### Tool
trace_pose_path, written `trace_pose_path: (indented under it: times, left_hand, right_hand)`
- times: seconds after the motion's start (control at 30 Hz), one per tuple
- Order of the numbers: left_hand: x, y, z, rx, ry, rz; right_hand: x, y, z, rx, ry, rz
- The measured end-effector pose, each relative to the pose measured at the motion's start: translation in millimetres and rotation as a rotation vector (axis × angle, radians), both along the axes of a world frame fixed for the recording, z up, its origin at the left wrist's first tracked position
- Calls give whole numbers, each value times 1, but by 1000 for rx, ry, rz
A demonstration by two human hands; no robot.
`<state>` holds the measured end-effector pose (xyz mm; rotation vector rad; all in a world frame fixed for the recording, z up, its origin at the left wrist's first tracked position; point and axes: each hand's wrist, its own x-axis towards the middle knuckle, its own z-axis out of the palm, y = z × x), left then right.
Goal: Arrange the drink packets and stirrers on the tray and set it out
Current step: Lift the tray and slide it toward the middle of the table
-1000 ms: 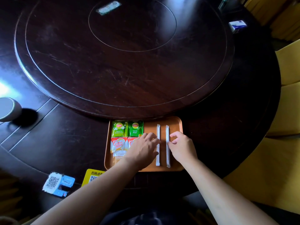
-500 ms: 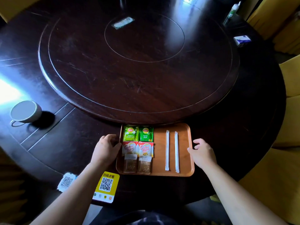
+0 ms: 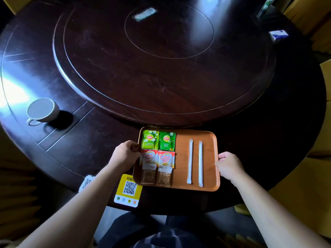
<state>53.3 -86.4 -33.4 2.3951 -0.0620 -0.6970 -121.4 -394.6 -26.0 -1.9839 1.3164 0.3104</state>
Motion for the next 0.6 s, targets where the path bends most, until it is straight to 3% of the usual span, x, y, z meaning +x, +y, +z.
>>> trace_pose_path:
  times: [0.27,0.6]
  left_hand:
    - [-2,67,7,-37,48,86]
    - [44,100,38,-174,4,171]
  right_hand:
    - [3,41,11,81,-36,54]
    - [66,60,42,47,-137,69]
